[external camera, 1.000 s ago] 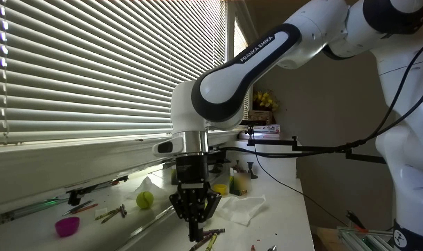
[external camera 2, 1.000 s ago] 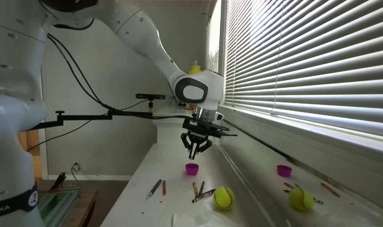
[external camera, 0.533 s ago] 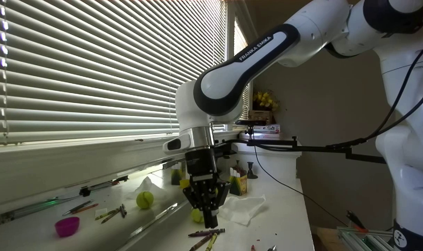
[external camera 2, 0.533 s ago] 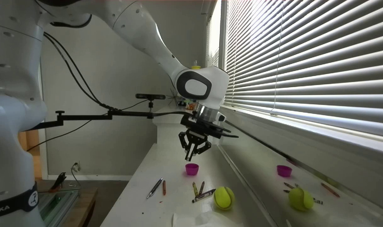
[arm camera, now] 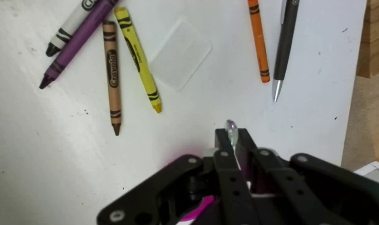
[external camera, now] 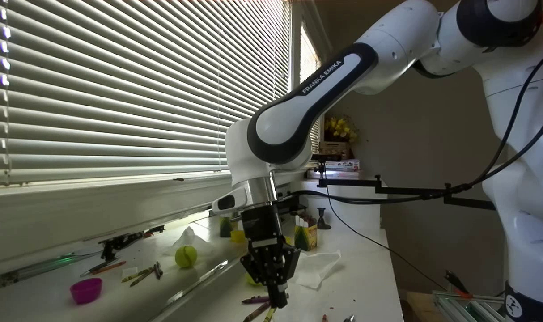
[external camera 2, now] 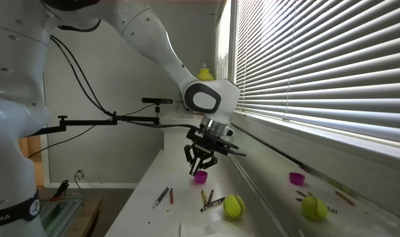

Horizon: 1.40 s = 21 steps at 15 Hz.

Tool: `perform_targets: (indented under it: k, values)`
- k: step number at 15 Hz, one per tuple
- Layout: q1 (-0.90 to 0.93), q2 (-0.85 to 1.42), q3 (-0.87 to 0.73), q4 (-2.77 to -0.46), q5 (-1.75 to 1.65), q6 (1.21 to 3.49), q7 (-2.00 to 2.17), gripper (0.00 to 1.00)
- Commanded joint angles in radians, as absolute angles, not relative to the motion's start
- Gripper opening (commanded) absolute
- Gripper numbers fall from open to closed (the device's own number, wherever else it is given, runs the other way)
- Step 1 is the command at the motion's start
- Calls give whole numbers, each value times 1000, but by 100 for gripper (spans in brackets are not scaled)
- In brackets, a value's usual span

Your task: Remove one shiny object from the pink bowl.

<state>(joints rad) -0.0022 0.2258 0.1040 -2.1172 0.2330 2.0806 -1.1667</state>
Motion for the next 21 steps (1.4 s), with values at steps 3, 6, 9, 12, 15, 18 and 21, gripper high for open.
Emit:
perform_targets:
  k: [3, 6, 9, 12, 15, 18, 21]
  values:
    - [1, 274, 130, -2136, 255, 2130, -1181, 3]
    - [-2, 296, 140, -2142, 251, 2160, -1190, 3]
    - [-3, 313, 146, -2154, 244, 2195, -1195, 3]
    - [-6, 314, 152, -2176, 241, 2249, -1212, 36]
    - [-3, 299, 156, -2191, 228, 2282, -1217, 56]
    - [0, 274, 162, -2208, 220, 2305, -1218, 77]
    - [8, 242, 157, -2217, 198, 2308, -1186, 98]
